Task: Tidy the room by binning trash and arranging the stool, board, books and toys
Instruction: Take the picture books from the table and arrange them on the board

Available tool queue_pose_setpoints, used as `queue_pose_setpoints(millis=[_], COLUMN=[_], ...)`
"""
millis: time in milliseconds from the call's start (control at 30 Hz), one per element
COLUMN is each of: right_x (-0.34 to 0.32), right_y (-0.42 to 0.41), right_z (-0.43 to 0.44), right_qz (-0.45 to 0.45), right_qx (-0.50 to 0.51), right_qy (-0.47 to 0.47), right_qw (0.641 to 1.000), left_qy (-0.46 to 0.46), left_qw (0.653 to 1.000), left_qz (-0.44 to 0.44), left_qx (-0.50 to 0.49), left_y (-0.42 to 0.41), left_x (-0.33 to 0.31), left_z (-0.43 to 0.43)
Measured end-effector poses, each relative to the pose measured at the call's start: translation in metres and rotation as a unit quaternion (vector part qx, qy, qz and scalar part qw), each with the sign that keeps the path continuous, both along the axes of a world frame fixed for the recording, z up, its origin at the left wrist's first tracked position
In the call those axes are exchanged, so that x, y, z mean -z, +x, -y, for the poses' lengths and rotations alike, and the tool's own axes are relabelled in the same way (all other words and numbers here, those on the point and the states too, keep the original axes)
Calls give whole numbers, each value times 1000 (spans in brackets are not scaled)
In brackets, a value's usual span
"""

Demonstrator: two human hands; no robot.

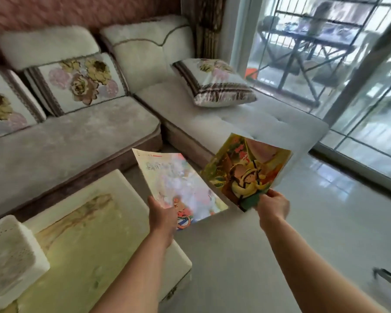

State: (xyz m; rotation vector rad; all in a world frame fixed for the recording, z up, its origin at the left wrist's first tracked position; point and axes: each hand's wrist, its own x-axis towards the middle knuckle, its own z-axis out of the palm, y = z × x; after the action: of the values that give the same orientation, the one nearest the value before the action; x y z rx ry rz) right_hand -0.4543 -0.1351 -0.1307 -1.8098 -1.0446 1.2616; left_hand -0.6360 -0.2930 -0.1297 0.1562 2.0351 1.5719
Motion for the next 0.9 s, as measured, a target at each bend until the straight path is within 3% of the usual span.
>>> queue_pose_setpoints(millis=[233, 367, 633, 833, 900], right_x=[-40, -64, -55, -46, -39], right_y=[126, 200, 368, 469, 515], right_z=[-40, -54, -74, -53, -38], right_qz=[-107, -166, -145, -133, -110], right_qx=[118, 174, 295, 426, 494], right_qy=[16, 30, 73, 80, 78], right_qw=[987, 970, 942, 891, 859], left_qy=[14, 24, 67, 23, -1], left_qw=[997, 991, 958, 912, 887], left_qz=[-32, -7, 113, 147, 136], left_qx=[67, 129, 254, 381, 441], left_y=[102, 171, 331, 441, 495], left_x=[-33, -39, -51, -50, -43], left_z=[-87, -133, -213, -250, -263])
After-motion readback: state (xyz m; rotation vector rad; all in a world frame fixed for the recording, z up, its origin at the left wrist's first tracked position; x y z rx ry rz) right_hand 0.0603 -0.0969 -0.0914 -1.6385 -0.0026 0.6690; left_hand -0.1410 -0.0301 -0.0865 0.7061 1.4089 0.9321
